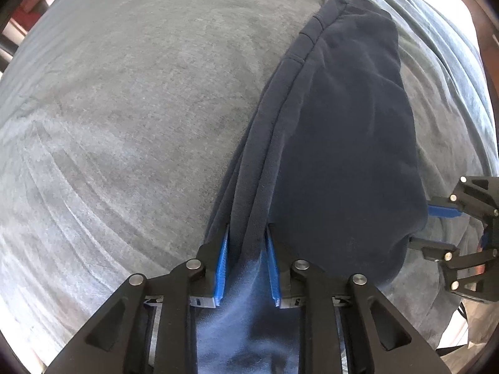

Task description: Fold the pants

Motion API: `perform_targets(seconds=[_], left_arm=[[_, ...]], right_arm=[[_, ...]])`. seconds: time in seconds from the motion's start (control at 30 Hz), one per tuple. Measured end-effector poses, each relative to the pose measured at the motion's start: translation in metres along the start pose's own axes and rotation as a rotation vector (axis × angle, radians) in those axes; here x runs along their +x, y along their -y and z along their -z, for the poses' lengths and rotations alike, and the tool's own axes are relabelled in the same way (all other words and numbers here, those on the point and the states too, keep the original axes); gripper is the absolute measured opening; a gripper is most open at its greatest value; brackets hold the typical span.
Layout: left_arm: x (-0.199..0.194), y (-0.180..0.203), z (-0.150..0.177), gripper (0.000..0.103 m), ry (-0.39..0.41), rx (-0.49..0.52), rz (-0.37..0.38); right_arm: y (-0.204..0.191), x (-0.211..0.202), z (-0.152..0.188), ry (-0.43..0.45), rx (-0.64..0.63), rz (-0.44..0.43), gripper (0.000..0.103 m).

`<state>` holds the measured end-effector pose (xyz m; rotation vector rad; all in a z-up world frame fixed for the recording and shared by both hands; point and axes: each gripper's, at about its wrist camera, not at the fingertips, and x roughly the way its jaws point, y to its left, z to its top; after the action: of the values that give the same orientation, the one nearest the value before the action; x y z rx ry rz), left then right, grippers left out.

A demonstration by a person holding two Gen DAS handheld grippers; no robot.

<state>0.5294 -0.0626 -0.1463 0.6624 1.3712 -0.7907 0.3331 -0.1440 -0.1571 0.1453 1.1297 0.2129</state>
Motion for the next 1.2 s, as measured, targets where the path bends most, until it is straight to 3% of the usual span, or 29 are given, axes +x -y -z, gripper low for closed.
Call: perform_targets(seconds=[0.3, 0.53, 0.63, 0.67, 0.83, 1.2], left_arm=[[-0.006, 0.004, 0.013, 0.026, 0.012, 0.003, 0.0], [-0.006, -0.005, 0.005, 0.025, 0.04, 0.004, 0.035], [-0.008, 0.001, 0.001, 0.013, 0.052, 0.014, 0.064], [-0.008, 0.001, 0.001, 0.011, 0.05, 0.013, 0.065], [-0.01, -0.004, 0.002, 0.01, 0.051, 0.006, 0.054], [0.004, -0.025, -0.01, 0.015, -0.015, -0.058, 0.034]], right_arm=[[-0.015, 0.004, -0.006, 0.084, -0.168, 0.041, 0.032], [-0.015, 0.016, -0.019, 0.061, -0.187, -0.027, 0.032], [-0.015, 0.013, -0.018, 0.068, -0.201, -0.03, 0.023], [-0.015, 0.011, -0.017, 0.064, -0.198, -0.033, 0.018], [-0.013, 0.01, -0.015, 0.011, -0.161, -0.054, 0.014], [-0.013, 0.018, -0.015, -0.095, -0.065, -0.071, 0.012]])
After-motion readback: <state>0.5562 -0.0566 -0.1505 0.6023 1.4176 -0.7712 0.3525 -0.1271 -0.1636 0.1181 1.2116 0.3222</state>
